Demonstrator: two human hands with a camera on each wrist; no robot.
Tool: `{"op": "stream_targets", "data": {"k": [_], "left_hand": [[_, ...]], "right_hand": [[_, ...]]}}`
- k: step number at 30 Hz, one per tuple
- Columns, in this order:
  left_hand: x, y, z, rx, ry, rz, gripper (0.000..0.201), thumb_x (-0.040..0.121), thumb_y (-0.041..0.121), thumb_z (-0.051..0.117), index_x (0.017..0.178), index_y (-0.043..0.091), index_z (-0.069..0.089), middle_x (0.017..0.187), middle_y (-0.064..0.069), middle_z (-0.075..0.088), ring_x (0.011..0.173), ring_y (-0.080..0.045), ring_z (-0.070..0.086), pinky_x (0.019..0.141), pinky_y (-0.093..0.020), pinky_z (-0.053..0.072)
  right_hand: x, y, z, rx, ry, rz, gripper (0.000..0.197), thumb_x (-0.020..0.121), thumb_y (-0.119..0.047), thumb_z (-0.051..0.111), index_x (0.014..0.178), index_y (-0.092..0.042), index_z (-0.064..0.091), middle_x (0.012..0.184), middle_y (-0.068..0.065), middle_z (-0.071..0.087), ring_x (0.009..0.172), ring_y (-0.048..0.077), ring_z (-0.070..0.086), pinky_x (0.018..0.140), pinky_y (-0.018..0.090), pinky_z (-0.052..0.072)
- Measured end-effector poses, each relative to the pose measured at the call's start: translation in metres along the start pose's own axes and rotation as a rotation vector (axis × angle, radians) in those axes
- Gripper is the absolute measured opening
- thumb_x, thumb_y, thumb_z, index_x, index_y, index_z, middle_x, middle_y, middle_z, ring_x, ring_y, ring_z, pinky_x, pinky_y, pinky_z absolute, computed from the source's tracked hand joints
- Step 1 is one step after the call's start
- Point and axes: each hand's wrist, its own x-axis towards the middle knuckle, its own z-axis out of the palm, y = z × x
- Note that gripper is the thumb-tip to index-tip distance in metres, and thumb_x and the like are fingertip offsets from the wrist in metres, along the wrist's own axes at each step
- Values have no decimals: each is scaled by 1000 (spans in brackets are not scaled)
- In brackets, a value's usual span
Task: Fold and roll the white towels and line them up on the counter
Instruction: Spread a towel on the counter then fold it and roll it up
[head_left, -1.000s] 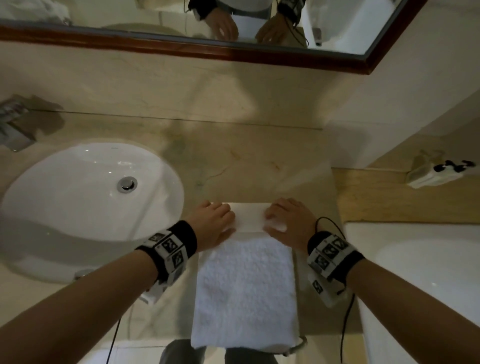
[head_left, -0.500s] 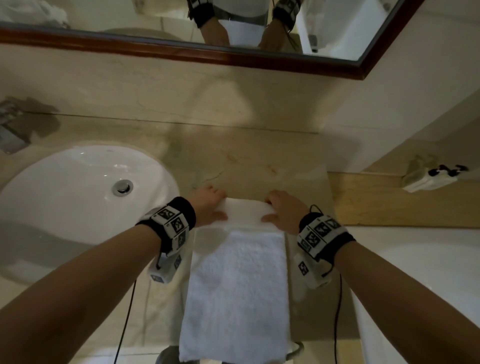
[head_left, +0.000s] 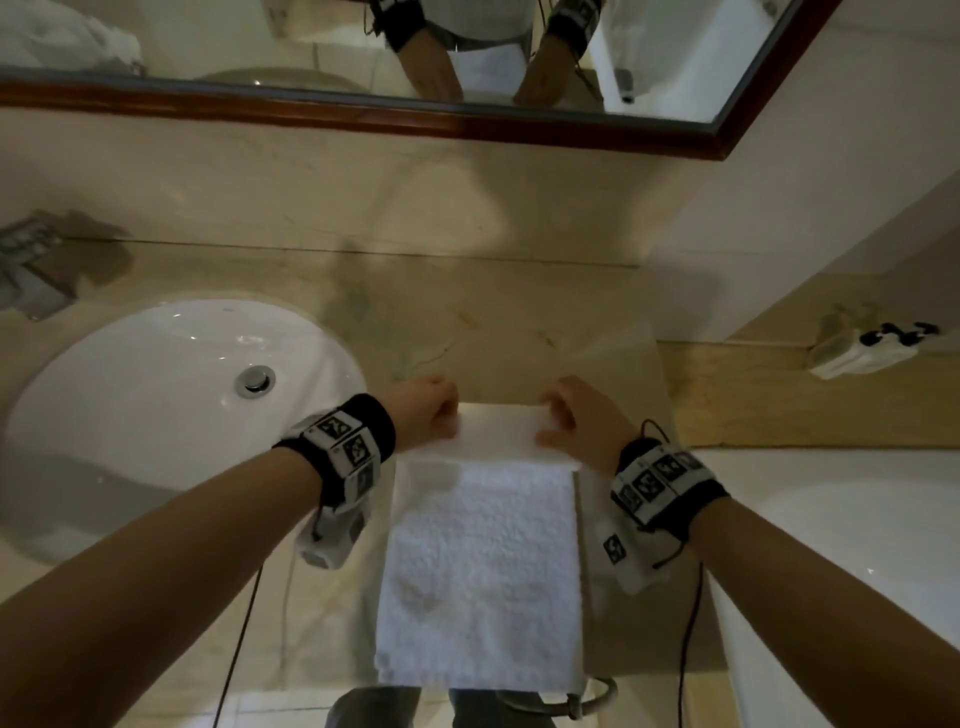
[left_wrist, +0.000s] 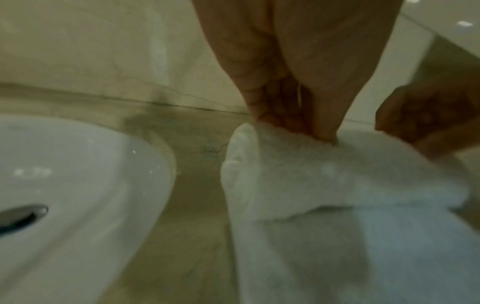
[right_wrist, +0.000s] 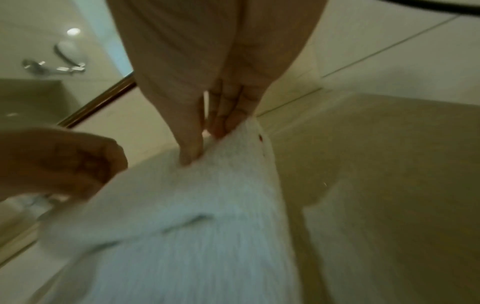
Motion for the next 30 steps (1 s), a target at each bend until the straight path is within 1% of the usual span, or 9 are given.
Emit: {"op": "stream_targets", "data": {"k": [2, 6, 10, 16, 20, 22, 25, 27, 30], "left_hand": [[11, 1, -5, 57, -105, -107, 54, 84, 37, 63, 130, 14, 46, 131, -6, 45, 122, -28, 43, 101, -34, 38], [19, 1, 7, 139, -267, -110, 52, 89, 42, 56, 133, 17, 47, 133, -7, 51, 121, -28, 49, 99, -35, 41], [15, 2, 11, 149, -240, -88, 43, 90, 37, 56, 125, 13, 48, 124, -10, 56, 112, -30, 55, 91, -35, 44], [17, 1, -4, 338, 55, -49, 47, 90, 33, 56, 127, 8, 43, 129, -11, 47, 116, -28, 46, 99, -36, 36], [-14, 13, 20, 477, 188, 102, 43, 45, 22, 86, 78, 6, 65, 78, -10, 63, 64, -26, 61, 60, -29, 51], [-22, 16, 39, 466, 203, 166, 40, 38, 25, 86, 68, 8, 65, 68, -8, 62, 54, -23, 59, 53, -26, 49], [-31, 22, 37, 296, 144, 183, 36, 64, 39, 75, 76, 7, 63, 76, -9, 62, 63, -27, 61, 58, -29, 50], [-27, 23, 19, 73, 88, 67, 27, 86, 34, 59, 93, 8, 58, 93, -8, 58, 81, -29, 59, 68, -31, 46], [-11, 9, 6, -101, -5, -124, 47, 83, 37, 65, 120, 14, 49, 119, -5, 47, 106, -26, 51, 90, -34, 42]], "right_hand": [[15, 1, -10, -157, -182, 68, 65, 76, -43, 72, 130, -18, 46, 122, -1, 44, 112, 19, 41, 99, 34, 35], [20, -6, -4, -134, -393, 140, 57, 83, -39, 67, 130, -15, 46, 129, 6, 50, 114, 25, 50, 95, 36, 42], [15, -11, 0, -147, -327, 112, 44, 84, -34, 66, 120, -15, 49, 120, 5, 52, 105, 23, 53, 88, 33, 44], [19, -12, -3, -358, 77, -85, 43, 81, -28, 68, 115, -12, 47, 121, 5, 48, 110, 24, 46, 92, 35, 38], [-11, -8, 31, -492, 129, -150, 49, 53, -17, 83, 97, -11, 61, 100, 6, 63, 90, 29, 62, 82, 38, 50], [-27, 2, 45, -486, 175, -206, 50, 45, -19, 85, 89, -13, 62, 90, 4, 65, 79, 27, 64, 77, 35, 52], [-39, 1, 44, -340, 188, -250, 30, 68, -36, 64, 88, -14, 61, 87, 1, 63, 81, 22, 59, 78, 33, 48], [-32, -5, 27, -222, 144, -197, 26, 83, -35, 53, 90, -11, 61, 91, 4, 60, 81, 24, 57, 76, 34, 48], [-9, -8, 1, 11, 35, 62, 38, 84, -31, 65, 116, -13, 54, 114, 2, 48, 102, 22, 49, 88, 31, 43]]}}
